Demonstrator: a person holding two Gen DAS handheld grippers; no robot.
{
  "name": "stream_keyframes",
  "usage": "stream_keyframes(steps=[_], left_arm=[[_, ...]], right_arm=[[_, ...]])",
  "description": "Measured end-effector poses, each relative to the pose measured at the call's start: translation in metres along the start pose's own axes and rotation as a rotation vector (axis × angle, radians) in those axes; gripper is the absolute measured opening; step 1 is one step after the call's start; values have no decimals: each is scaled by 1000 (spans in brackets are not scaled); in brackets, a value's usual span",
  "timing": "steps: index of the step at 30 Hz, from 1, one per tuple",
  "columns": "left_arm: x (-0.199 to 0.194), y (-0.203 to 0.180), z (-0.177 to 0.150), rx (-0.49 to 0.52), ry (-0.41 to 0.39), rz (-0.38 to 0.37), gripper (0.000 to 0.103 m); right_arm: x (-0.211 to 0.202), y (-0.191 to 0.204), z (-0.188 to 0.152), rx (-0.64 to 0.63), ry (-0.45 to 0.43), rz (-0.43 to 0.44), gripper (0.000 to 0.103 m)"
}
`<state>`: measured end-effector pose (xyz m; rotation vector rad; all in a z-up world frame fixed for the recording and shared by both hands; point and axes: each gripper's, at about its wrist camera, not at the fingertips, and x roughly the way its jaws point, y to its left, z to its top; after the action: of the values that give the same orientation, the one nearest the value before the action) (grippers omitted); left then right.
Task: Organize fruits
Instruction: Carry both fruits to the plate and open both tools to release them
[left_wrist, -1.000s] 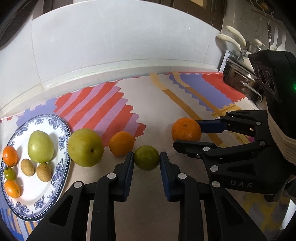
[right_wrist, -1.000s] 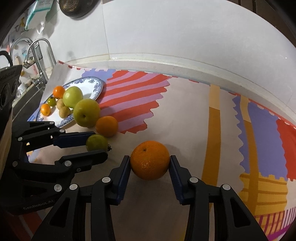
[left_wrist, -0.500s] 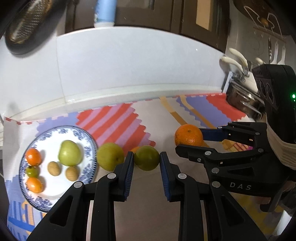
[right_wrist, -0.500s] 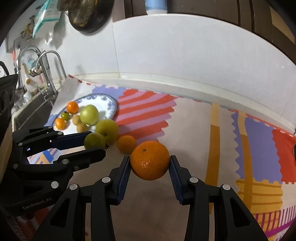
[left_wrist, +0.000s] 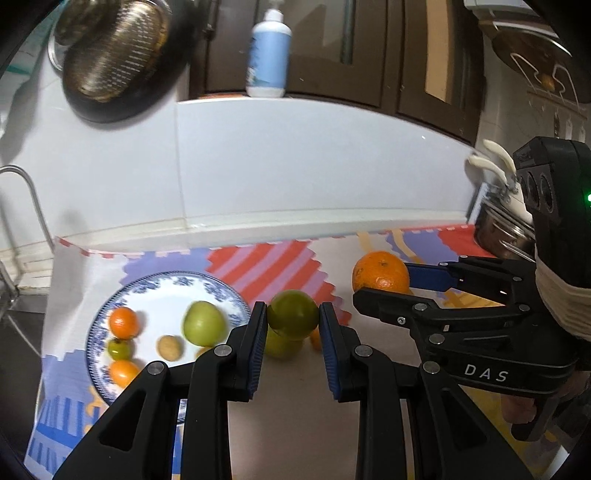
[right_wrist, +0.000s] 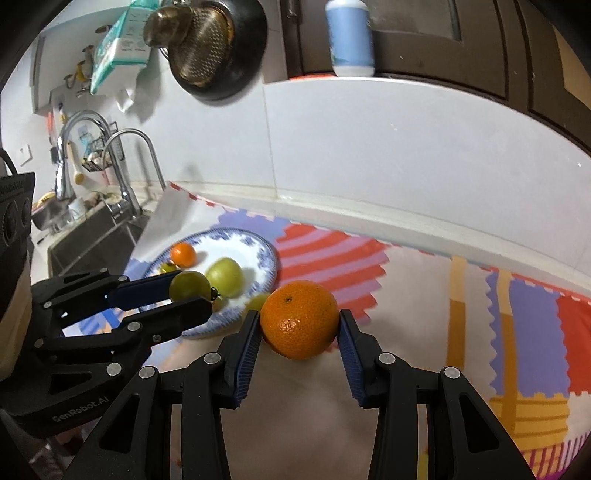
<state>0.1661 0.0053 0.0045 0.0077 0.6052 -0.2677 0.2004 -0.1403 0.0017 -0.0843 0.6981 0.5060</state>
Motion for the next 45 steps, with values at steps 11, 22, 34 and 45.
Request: stream_keyframes(steps=[11,22,34,45], left_arm=[[-12,47,8,-48,-40,118,28],[-14,93,7,-72,-42,214,28],[31,129,-3,-126,84,214,28],[71,141,-19,-183,217,237,28]], right_arm=[[25,33,34,-46,-28,81,43],[65,70,60,-95,-7,146,43],[137,82,77,-74,135,176,43],[202,76,71,-20,315,142,43]])
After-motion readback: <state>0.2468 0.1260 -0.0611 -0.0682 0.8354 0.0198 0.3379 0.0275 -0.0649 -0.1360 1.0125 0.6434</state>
